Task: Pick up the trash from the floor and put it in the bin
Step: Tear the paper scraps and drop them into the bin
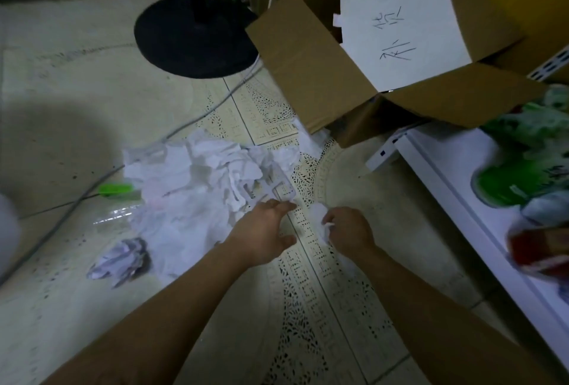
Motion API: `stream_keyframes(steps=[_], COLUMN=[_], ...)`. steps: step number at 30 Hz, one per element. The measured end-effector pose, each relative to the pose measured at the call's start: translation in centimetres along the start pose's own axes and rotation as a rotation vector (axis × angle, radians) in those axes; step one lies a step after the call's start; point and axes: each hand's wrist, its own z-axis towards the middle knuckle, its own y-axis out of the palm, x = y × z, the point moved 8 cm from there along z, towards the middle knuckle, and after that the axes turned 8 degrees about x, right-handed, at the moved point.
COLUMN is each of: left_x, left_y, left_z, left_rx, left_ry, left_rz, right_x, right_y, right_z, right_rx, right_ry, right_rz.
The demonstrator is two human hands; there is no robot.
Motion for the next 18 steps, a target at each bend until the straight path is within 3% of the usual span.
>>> stream_keyframes(steps=[3,5,8,10,12,15,18], left_x=[0.7,1.1,1.4,1.2,0.1,-1.8,-2.6], left_y=[0.5,0.2,-2.4,-5.3,-7.3,-9.2,-10.2], left_z=[0.2,0.6,1.1,1.2,1.6,2.2,2.5], left_rx=[0.005,0.000,0.160,0.325,0.389,0.401,0.422], left_ry=[0.046,0.045,0.068,0.114,0.083,0.010,-0.034], left_rz=[-0.024,-0.064,-0.128,-0.131,-0.008,0.064,0.157], right_x=[-2.4,-4.9,-8.8,-9.7,-8.8,-7.2,-8.8], right_y=[-0.8,0.1,0.6,0.5,0.5,-1.8,-3.8], right_z=[-0.4,-0.8,-0.9,-0.4,1.6,6.6,10.9], right_rx=[0.021,-0.145,-0.468,-0.600,-0.533,-0.102,0.179], right_ry=[0.193,0.336,0.287,0.220,0.207,0.125,-0.183], right_rz=[0.580,1.019,1.289,1.221,1.026,0.635,0.214])
